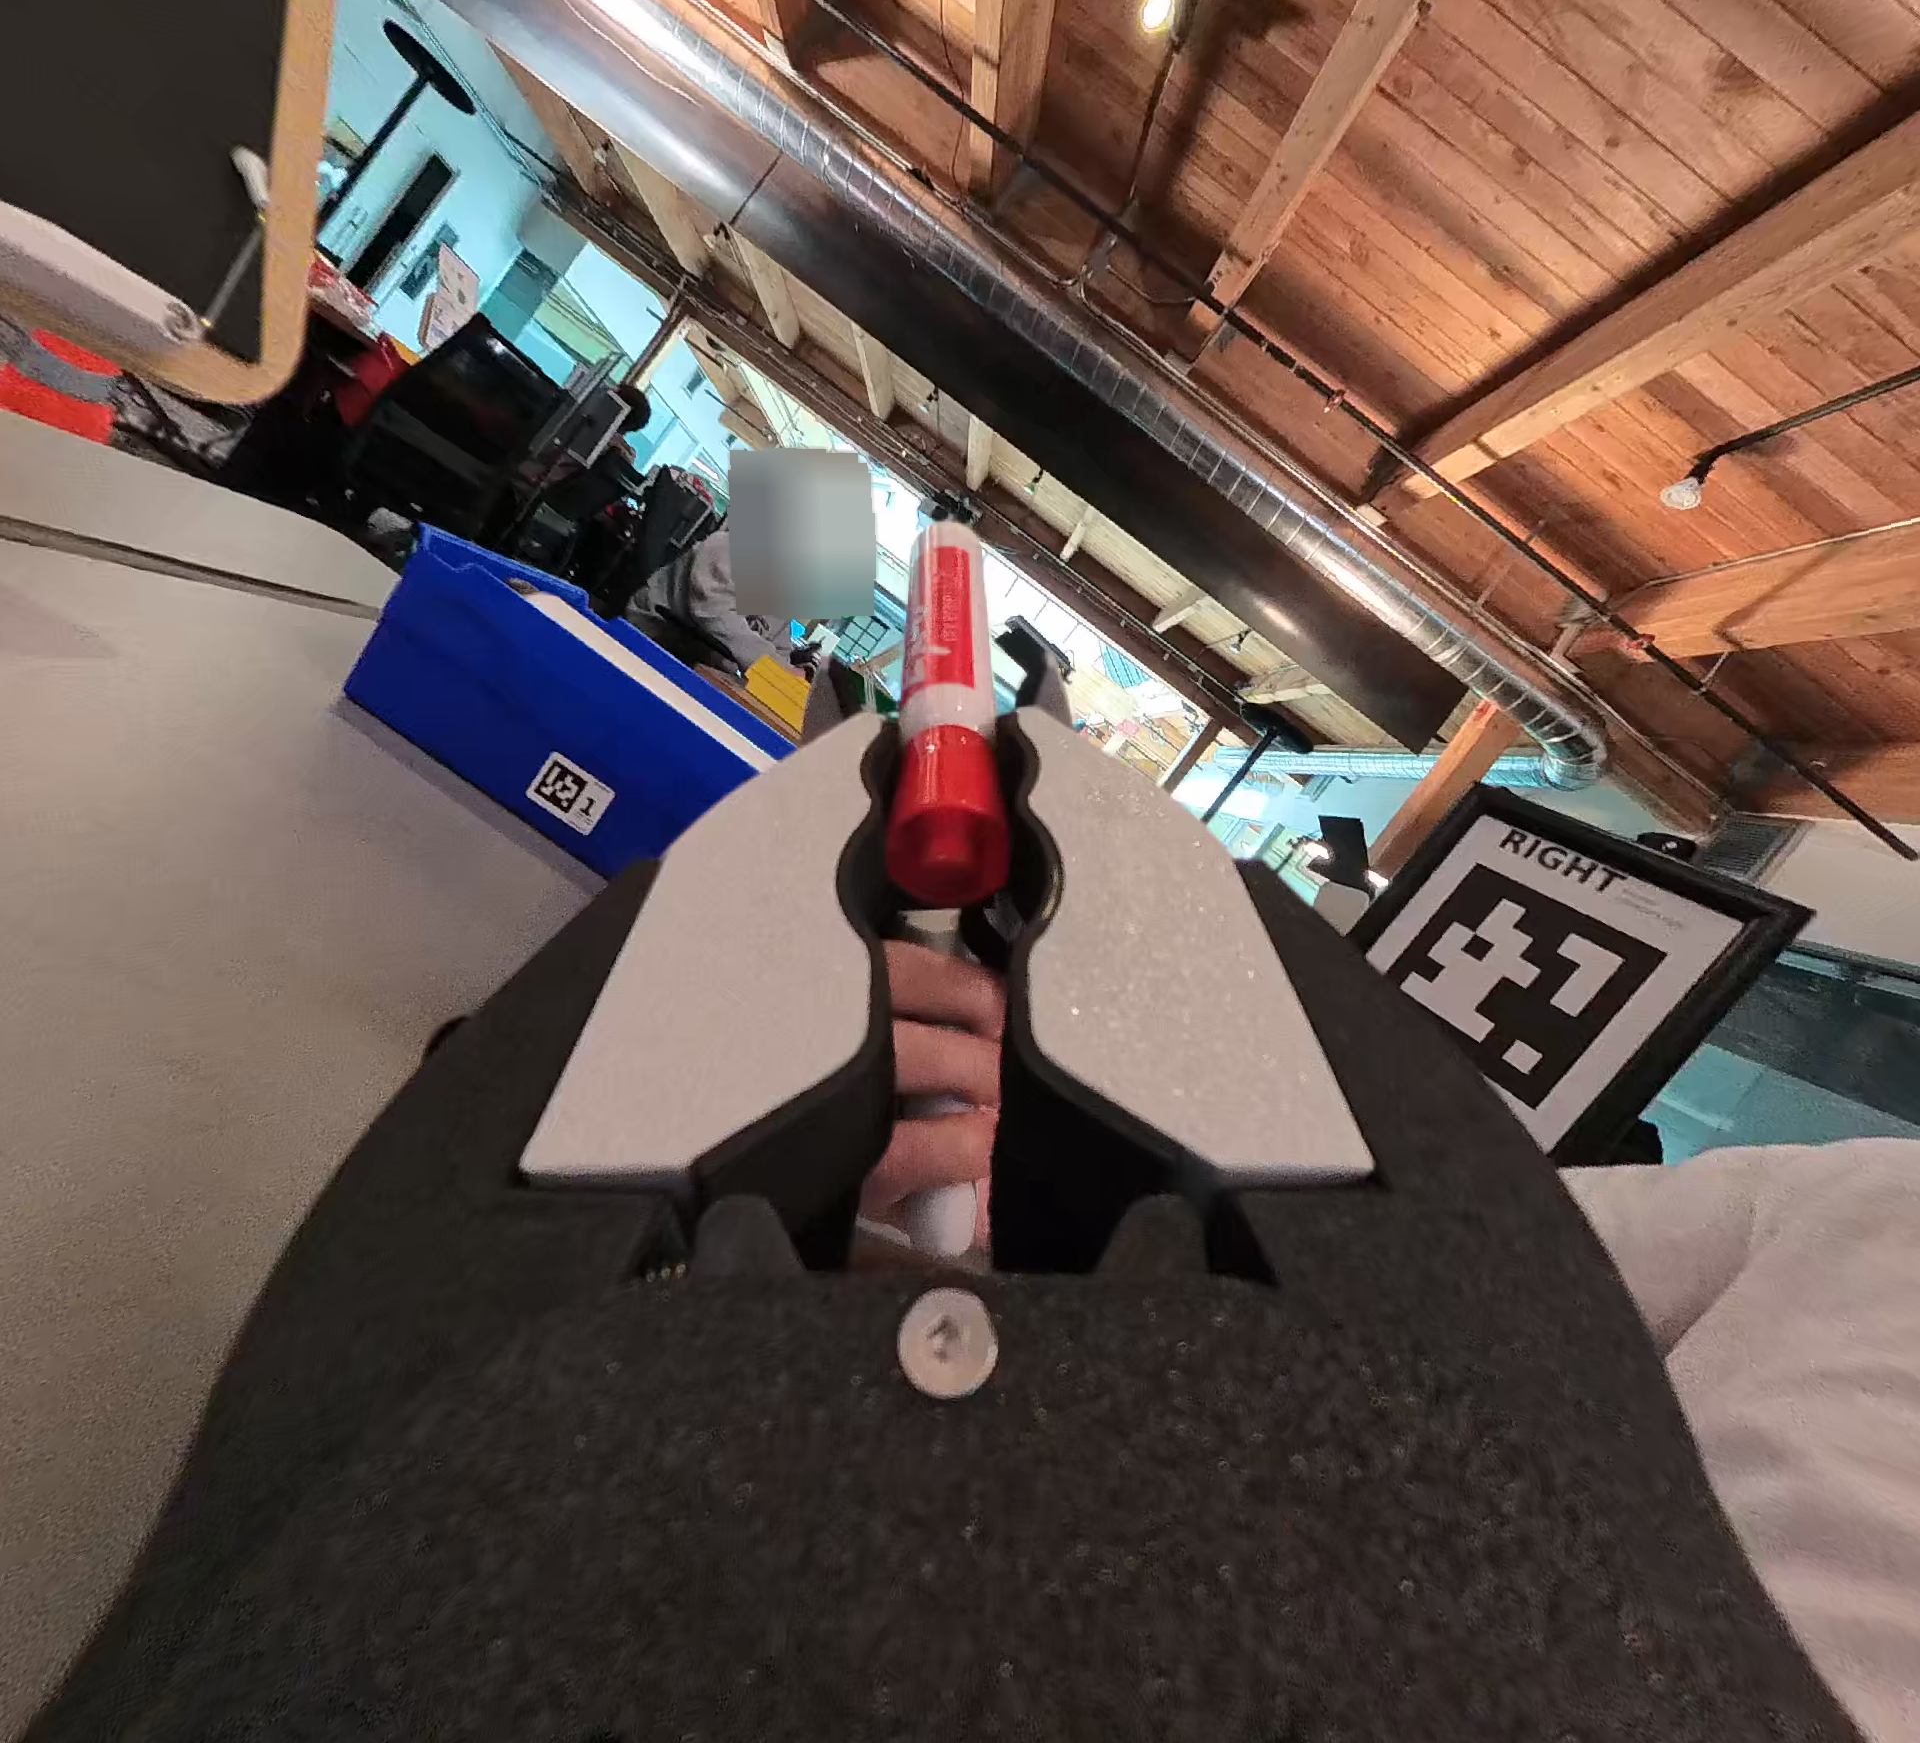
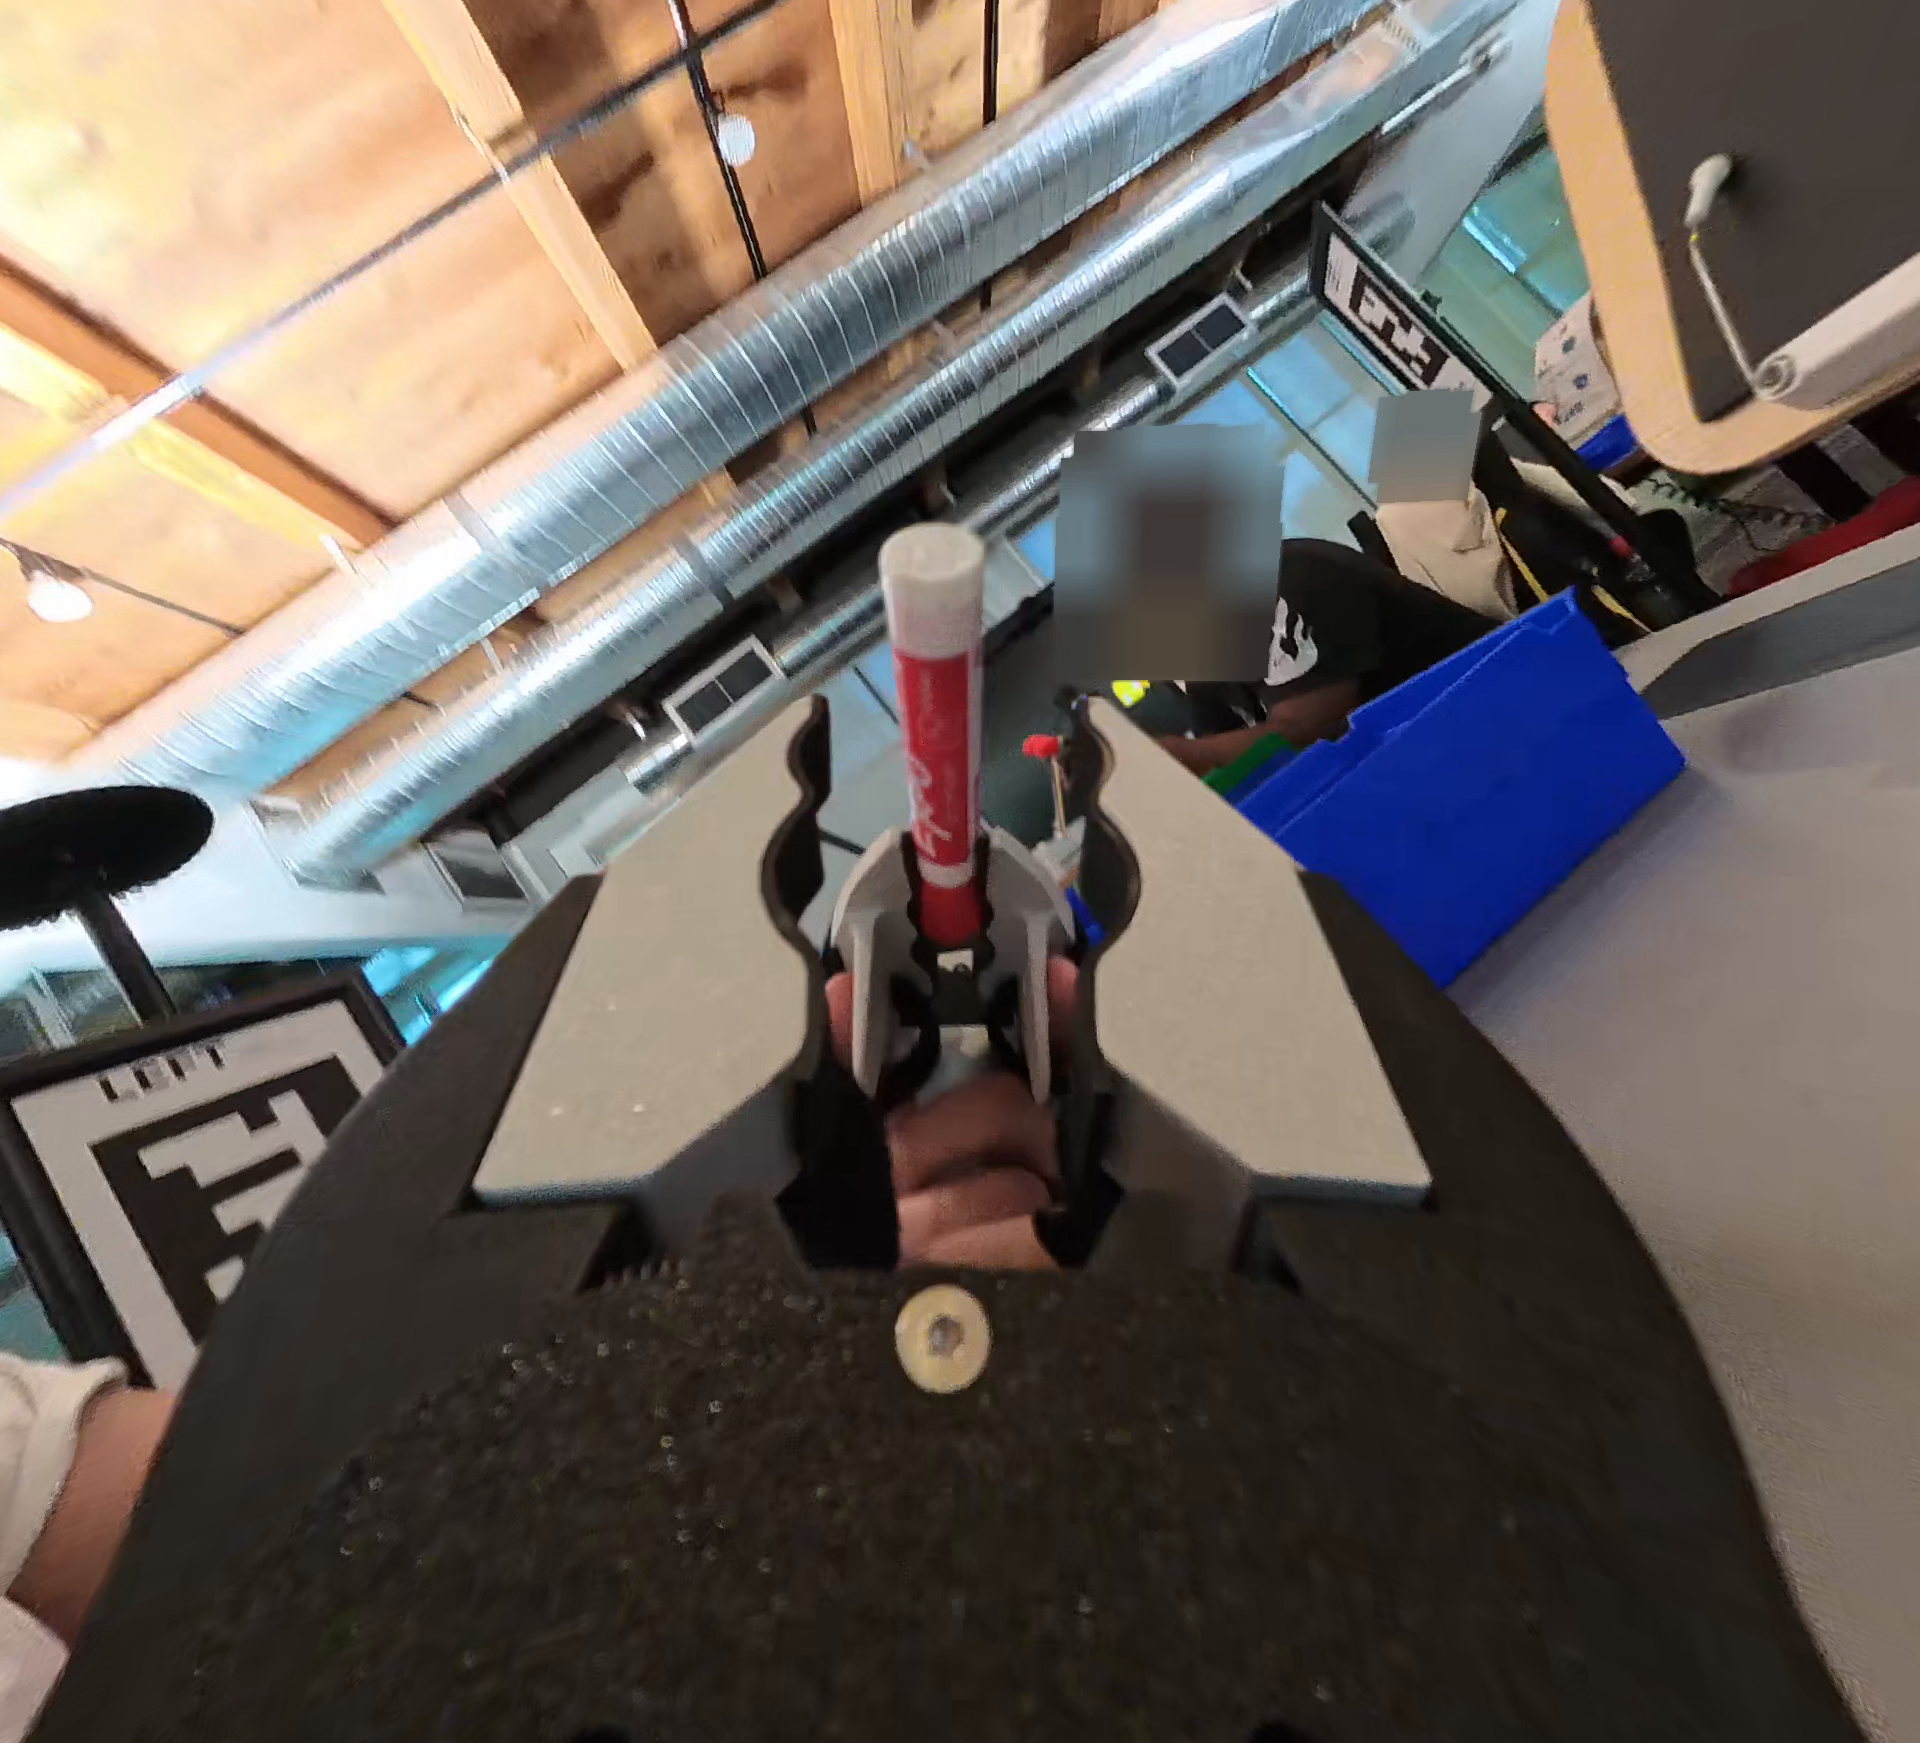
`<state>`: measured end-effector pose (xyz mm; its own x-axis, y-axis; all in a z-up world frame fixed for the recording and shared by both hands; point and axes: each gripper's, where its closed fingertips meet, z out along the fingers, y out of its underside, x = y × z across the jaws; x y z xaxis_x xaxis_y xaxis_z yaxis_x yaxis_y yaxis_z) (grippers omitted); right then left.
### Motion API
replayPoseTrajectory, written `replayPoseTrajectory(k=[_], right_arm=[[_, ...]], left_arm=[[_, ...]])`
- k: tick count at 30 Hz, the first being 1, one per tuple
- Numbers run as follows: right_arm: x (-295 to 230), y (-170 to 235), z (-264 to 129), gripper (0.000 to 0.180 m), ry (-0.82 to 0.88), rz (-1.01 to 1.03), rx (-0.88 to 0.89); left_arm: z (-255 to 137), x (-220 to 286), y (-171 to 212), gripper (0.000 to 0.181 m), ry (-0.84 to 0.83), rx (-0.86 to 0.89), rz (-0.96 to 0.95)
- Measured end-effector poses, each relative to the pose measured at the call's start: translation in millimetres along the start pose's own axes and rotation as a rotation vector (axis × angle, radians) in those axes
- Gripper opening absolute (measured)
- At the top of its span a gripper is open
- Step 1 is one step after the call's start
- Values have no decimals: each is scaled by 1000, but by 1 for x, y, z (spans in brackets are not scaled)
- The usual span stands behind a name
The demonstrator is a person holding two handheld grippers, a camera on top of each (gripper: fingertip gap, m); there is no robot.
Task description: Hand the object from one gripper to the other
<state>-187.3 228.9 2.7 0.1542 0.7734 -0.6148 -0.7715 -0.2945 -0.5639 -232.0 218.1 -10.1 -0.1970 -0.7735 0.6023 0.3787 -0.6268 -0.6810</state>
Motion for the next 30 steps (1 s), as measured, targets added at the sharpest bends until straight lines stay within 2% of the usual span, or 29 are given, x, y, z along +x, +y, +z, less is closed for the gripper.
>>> replayPoseTrajectory(k=[6, 11, 15, 16, 18, 20, 22, 25, 28, 30], right_arm=[[2, -12, -6, 27, -11, 8, 42], [-1, -11, -6, 19, -25, -12, 31], [0, -8, -6, 19, -33, -29, -55], [1, -7, -7, 19, -32, -16, -85], [12, -13, -12, 19, 12, -3, -102], [25, -17, -18, 18, 60, 24, -138], [38, -20, -25, 18, 99, 87, -171], [54, -23, -34, 18, 120, 269, -183], [61, -14, -37, 18, 96, 514, -211], [61, -9, -36, 18, 85, 592, -215]], left_arm=[[6, -1, 14, 17, -1, -42, -19], [9, -2, 25, 17, -11, -104, 5], [8, -3, 26, 18, -35, -132, 54], [7, -4, 28, 18, -50, -168, 109], [2, -8, 35, 37, -89, -284, 293], [-6, -20, 39, 67, -176, -407, 554], [-15, -35, 35, 80, -293, -476, 883], [-18, -44, 39, 74, -381, -538, 1226], [-15, -49, 58, 70, -416, -610, 1406], [-10, -46, 63, 62, -426, -596, 1501]])
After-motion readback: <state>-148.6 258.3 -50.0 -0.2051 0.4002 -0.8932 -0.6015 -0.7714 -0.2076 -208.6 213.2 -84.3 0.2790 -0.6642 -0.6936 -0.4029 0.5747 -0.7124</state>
